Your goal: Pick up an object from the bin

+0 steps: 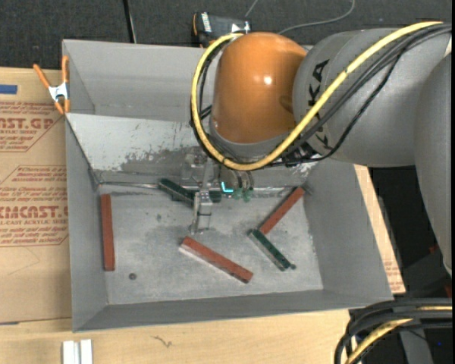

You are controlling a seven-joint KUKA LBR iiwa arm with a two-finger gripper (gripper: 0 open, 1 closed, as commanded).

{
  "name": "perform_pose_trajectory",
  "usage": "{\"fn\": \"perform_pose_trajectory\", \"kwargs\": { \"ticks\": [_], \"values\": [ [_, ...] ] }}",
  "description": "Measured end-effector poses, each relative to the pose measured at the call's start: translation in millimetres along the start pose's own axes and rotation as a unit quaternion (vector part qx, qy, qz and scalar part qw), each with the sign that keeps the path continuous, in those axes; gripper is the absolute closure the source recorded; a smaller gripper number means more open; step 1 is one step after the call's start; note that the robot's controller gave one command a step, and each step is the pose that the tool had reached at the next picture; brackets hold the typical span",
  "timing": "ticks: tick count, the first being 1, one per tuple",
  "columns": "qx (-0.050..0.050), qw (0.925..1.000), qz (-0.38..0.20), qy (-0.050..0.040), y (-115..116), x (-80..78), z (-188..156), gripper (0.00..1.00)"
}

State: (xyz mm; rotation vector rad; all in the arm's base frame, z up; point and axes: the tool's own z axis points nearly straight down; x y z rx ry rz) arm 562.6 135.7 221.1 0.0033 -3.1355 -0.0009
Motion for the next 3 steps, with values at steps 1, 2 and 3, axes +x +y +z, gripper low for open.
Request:
{"fn": "perform_pose_trajectory", "kwargs": {
  "ticks": [1, 2, 3],
  "values": [
    [0.001, 1.0000, 0.009, 0.0010, -44.0, 22.0, 113.1, 0.00],
    [0.001, 0.9997, -0.025, -0.0013, -44.7, 26.1, 154.0, 0.00],
    [0.000, 0.9997, -0.024, -0.0030, -44.5, 24.9, 151.5, 1.00]
  ]
}}
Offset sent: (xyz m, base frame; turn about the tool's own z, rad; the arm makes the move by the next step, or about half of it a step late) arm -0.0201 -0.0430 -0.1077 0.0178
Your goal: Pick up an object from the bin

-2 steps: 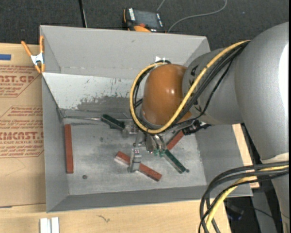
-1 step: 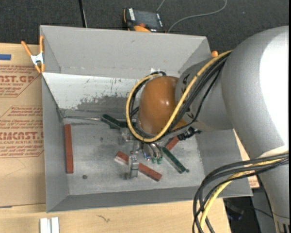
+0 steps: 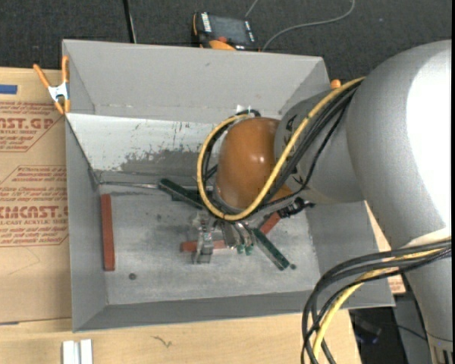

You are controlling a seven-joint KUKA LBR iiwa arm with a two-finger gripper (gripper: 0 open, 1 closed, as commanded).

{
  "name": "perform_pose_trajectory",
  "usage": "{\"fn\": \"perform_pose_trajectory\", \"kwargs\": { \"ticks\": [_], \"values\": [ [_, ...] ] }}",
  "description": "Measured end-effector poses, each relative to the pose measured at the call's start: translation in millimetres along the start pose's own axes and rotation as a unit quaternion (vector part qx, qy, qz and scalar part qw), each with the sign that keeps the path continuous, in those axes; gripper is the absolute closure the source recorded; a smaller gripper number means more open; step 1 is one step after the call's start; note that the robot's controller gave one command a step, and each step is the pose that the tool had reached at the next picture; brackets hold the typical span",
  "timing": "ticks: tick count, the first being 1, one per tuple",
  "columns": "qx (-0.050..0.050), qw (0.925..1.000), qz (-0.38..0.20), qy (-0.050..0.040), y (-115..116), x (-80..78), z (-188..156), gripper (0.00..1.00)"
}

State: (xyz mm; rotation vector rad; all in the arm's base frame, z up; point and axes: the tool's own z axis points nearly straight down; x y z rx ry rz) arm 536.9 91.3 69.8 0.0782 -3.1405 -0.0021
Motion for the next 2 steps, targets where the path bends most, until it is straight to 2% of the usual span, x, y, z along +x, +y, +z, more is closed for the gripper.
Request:
{"fn": "perform_pose_trajectory", "kwargs": {
  "ticks": [1, 2],
  "values": [
    [0.000, 0.9846, -0.175, -0.0039, 28.2, 11.8, -149.7, 1.00],
    [0.000, 0.9848, -0.174, -0.0011, 27.5, 12.8, -146.9, 0.00]
  ]
}}
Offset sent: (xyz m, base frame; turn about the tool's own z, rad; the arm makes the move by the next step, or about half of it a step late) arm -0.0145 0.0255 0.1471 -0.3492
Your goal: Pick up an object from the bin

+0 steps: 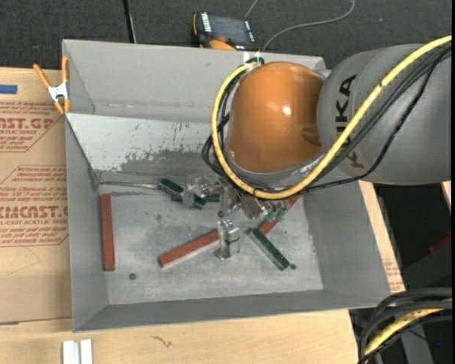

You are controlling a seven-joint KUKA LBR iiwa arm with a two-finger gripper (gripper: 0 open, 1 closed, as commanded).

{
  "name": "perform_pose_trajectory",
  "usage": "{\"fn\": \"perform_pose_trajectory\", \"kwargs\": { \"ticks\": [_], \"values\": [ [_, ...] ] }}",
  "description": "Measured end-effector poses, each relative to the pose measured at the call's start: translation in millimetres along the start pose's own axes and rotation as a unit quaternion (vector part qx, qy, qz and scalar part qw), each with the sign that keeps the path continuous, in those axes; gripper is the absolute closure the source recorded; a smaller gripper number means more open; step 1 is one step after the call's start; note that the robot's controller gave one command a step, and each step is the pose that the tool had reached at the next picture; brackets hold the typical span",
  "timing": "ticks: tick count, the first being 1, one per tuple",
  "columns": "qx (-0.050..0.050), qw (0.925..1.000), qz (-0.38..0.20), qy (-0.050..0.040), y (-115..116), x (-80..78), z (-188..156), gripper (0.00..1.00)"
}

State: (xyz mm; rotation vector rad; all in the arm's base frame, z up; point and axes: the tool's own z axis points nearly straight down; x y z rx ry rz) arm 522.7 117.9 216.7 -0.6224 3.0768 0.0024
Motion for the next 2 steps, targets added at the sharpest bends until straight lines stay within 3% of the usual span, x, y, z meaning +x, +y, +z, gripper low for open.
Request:
{"fn": "perform_pose_trajectory", "kwargs": {
  "ticks": [1, 2],
  "values": [
    [-0.001, 0.9890, -0.148, 0.0030, -7.4, -14.8, 149.8, 0.00],
    [-0.001, 0.9891, -0.147, 0.0010, -7.8, -16.5, 146.3, 1.00]
  ]
}}
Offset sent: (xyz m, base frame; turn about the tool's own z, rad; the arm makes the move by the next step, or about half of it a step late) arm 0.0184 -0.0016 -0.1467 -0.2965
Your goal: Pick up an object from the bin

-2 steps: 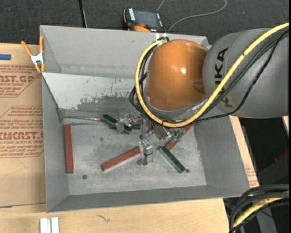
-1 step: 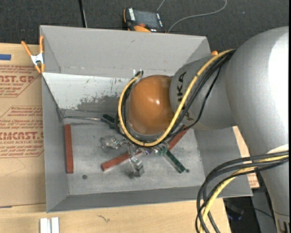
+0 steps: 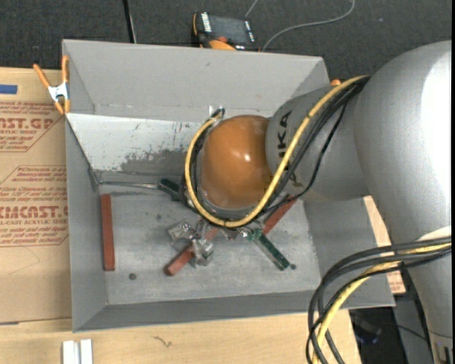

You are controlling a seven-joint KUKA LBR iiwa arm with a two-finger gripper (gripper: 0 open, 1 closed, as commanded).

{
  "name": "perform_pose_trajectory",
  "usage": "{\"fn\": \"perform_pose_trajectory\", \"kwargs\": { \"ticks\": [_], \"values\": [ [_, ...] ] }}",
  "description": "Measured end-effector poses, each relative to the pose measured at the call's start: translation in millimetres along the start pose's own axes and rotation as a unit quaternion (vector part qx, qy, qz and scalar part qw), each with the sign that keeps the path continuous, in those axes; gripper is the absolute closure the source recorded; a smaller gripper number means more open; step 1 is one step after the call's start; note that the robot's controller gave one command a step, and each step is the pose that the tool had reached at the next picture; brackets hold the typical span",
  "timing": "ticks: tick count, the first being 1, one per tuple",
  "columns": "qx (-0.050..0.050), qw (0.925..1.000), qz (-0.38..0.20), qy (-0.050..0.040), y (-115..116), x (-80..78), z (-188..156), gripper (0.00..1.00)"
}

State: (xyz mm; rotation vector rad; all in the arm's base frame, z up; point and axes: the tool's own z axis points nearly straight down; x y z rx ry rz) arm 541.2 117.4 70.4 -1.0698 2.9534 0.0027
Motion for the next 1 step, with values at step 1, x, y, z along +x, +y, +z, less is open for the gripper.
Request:
{"fn": "perform_pose_trajectory", "kwargs": {
  "ticks": [1],
  "values": [
    [0.003, 0.9930, -0.118, -0.0037, 17.8, 15.1, -181.6, 1.00]
  ]
}}
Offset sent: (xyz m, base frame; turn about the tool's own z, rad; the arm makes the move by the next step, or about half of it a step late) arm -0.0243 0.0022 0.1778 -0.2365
